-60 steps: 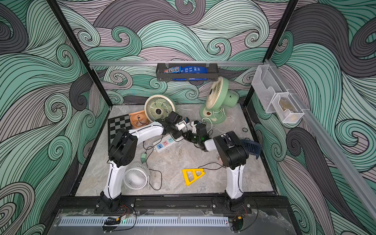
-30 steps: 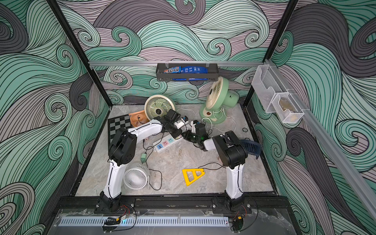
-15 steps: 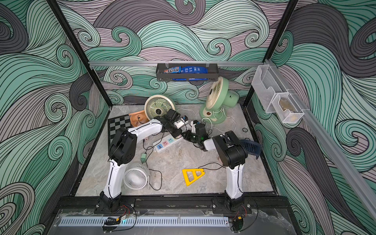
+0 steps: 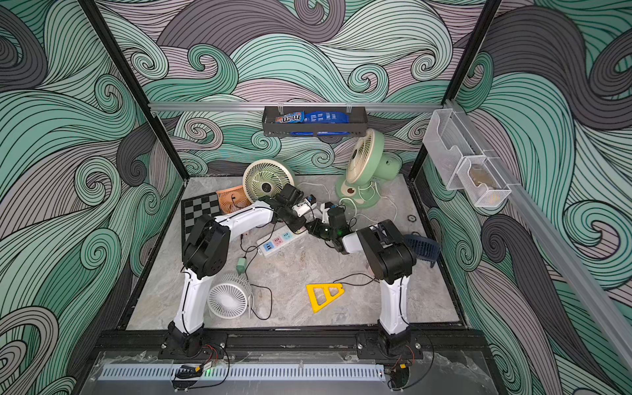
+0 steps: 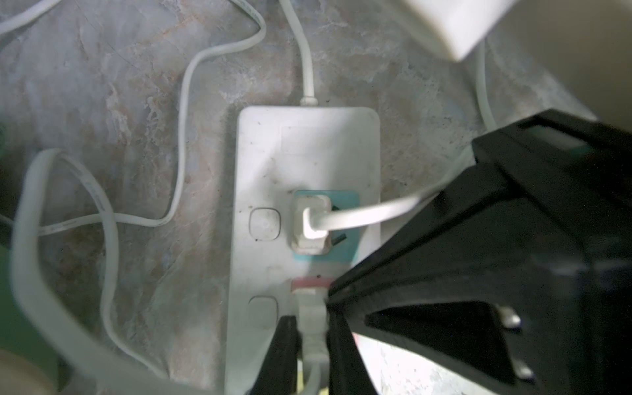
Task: Unplug the desk fan from the power strip
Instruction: Remove the plug from the socket.
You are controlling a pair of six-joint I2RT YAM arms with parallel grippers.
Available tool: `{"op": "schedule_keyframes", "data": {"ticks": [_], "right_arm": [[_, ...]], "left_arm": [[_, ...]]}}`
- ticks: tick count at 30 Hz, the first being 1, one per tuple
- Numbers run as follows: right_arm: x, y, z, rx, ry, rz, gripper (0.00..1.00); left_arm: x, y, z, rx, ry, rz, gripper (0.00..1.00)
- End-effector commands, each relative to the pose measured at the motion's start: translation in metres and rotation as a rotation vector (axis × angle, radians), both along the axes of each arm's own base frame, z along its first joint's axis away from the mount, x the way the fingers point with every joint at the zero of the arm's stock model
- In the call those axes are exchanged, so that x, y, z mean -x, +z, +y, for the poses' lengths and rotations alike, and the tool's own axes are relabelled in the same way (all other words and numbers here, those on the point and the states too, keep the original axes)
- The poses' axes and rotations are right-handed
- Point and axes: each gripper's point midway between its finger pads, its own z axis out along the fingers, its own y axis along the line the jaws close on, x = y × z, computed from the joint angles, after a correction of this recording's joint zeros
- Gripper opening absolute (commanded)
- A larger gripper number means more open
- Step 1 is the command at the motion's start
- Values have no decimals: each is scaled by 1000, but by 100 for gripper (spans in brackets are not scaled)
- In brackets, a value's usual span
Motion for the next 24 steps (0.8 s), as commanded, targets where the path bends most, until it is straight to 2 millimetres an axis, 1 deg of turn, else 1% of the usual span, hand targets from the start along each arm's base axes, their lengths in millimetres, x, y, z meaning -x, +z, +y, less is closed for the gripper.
{"op": "schedule_keyframes", "data": {"ticks": [1,6,8,10,11,13,16,20,22,24], "right_arm": [[30,-64,-13,102,-14,200,2],[29,-63,-12,98,-14,195,2],[29,-64,-12,100,-13,200,2],[29,-63,-12,99,-14,196,2],[29,-64,-12,100,-14,197,2],[30,-64,-12,98,-11,198,2],[30,-64,-12,99,-14,198,2],[30,-64,-12,99,-13,198,2],[31,-64,-12,100,-12,200,2],[31,-64,-12,100,-12,200,2]], "left_arm": [[6,7,-4,35,-39,28,0],[21,9,-15,-64,-135,-110,0],[15,13,-15,-90,-99,-155,0],[9,18,-13,-66,-74,-138,0],[5,22,-11,-26,-53,-96,0],[-1,22,-6,19,-27,-31,0],[4,17,-3,17,-43,16,0],[14,13,-6,23,-93,25,0],[18,12,-9,-7,-120,-19,0],[16,14,-9,-20,-96,-60,0]]}}
